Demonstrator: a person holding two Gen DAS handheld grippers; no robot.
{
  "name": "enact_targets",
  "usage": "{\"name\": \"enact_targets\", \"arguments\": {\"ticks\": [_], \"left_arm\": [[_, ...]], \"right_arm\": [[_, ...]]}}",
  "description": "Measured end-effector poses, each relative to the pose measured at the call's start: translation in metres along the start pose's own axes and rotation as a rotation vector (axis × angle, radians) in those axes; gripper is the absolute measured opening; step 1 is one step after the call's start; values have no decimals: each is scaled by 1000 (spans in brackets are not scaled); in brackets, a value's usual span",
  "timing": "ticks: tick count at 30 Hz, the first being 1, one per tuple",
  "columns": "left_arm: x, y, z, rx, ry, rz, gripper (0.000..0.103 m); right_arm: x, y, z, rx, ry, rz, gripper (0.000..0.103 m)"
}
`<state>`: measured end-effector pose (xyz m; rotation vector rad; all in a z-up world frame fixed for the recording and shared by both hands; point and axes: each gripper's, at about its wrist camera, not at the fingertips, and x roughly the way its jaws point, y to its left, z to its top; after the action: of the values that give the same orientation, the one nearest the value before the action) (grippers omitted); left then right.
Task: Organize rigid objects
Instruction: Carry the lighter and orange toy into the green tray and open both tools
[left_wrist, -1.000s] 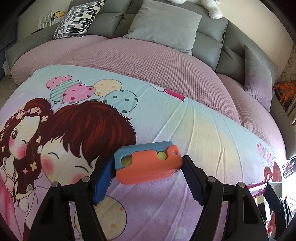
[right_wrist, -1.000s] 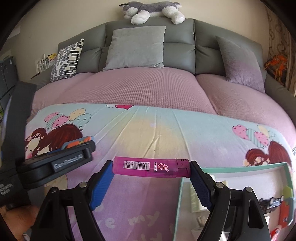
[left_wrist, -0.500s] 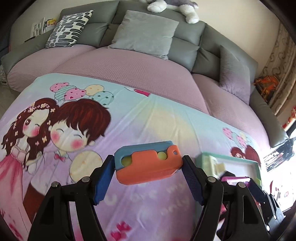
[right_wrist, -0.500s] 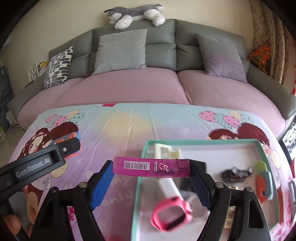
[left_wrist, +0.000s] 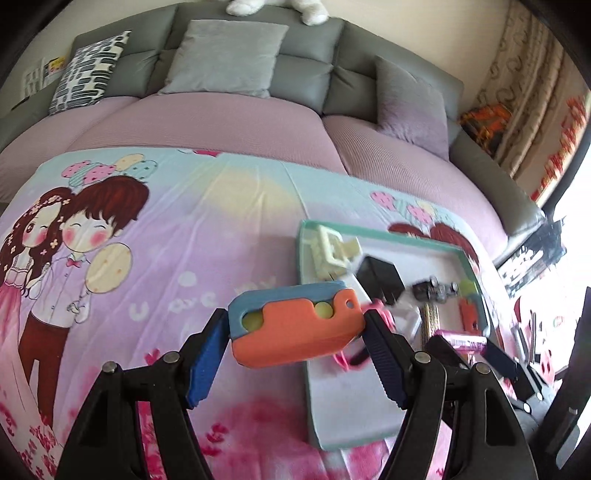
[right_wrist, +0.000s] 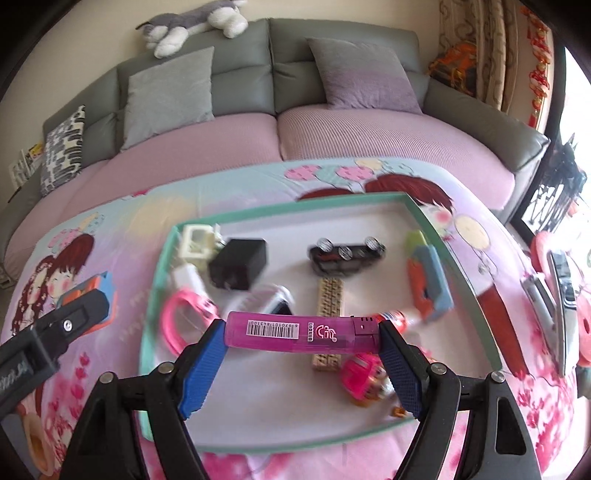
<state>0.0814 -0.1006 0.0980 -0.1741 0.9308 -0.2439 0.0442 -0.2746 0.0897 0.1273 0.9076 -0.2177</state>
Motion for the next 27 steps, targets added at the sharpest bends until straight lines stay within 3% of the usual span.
{"name": "enact_targets", "arguments": {"ticks": [6, 27], "left_arm": [[17, -24, -22, 67, 91, -25, 74], [39, -31, -26, 68, 143, -26, 75]], "right_arm": [[3, -14, -3, -6, 34, -24, 83], [21, -26, -5, -42, 74, -29, 83]]}}
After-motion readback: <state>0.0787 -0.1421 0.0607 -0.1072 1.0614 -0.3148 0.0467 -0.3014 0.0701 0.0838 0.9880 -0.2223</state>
